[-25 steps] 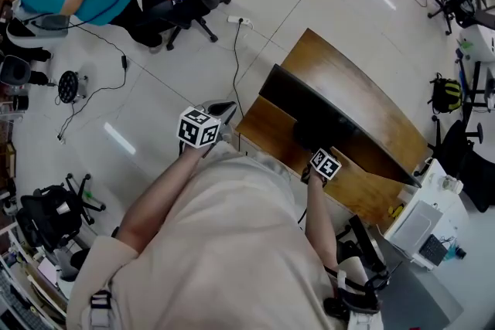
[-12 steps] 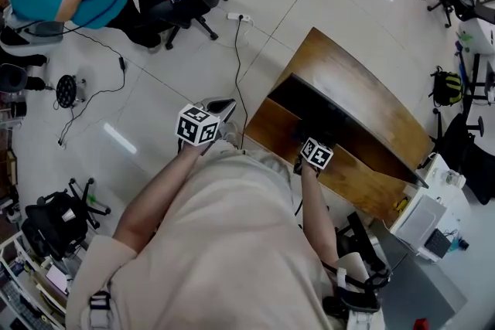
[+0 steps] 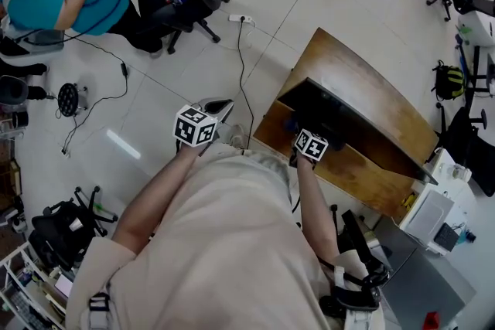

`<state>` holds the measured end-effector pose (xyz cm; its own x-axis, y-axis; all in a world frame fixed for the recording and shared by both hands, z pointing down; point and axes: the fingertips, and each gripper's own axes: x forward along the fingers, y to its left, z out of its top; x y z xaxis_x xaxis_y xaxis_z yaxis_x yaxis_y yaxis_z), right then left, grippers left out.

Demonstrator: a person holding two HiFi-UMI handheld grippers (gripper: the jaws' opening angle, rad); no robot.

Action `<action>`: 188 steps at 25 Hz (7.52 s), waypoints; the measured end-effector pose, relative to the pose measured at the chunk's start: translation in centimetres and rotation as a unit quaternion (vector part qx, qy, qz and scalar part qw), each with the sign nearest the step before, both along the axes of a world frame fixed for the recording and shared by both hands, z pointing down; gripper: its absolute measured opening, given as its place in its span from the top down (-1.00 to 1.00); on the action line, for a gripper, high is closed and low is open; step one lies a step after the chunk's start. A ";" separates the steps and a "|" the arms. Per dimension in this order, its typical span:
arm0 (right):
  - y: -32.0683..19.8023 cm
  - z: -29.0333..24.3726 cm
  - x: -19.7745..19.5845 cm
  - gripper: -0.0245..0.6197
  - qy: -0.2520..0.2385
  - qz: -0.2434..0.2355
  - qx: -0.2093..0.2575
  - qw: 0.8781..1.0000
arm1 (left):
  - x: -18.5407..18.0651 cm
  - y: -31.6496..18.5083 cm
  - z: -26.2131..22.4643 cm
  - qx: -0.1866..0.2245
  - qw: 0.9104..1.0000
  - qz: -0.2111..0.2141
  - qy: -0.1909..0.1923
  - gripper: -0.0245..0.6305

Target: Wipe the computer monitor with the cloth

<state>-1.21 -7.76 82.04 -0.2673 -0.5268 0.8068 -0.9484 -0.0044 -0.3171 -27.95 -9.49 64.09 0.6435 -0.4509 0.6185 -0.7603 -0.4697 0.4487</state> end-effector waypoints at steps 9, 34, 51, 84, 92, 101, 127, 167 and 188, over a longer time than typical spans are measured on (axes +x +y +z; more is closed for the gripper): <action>-1.6 0.0 -4.1 0.56 -0.012 0.002 0.014 1.000 | -2.8 -0.1 0.3 0.000 1.000 0.017 -0.007 0.93; -4.1 -0.8 -10.6 0.56 -0.043 -0.031 0.020 0.998 | -5.3 1.4 0.1 0.008 1.000 0.005 -0.007 0.93; -5.2 -4.0 -11.2 0.56 -0.065 -0.028 0.055 0.996 | -5.7 2.2 -0.2 0.020 1.000 -0.002 -0.003 0.93; -7.2 -18.1 -11.2 0.56 -0.009 -0.086 0.181 0.980 | -1.3 3.1 -0.8 0.025 0.999 0.009 0.031 0.93; -7.8 -22.8 -11.4 0.56 -0.004 -0.117 0.230 0.966 | 0.7 1.8 -1.5 0.025 0.999 -0.005 0.046 0.93; -7.8 -26.3 -11.0 0.56 -0.014 -0.147 0.256 0.955 | 4.2 1.2 -2.6 0.028 0.998 -0.008 0.056 0.93; -7.7 -32.7 -9.1 0.56 -0.047 -0.159 0.315 0.935 | 7.2 0.9 -4.3 0.037 0.998 -0.018 0.051 0.93; -2.8 -32.0 7.0 0.56 -0.043 -0.074 0.321 0.943 | 19.6 2.3 -5.1 0.049 0.997 0.049 0.046 0.93; 1.1 -31.4 19.3 0.56 -0.020 -0.024 0.316 0.948 | 27.6 5.8 -4.7 0.038 0.995 0.051 0.075 0.93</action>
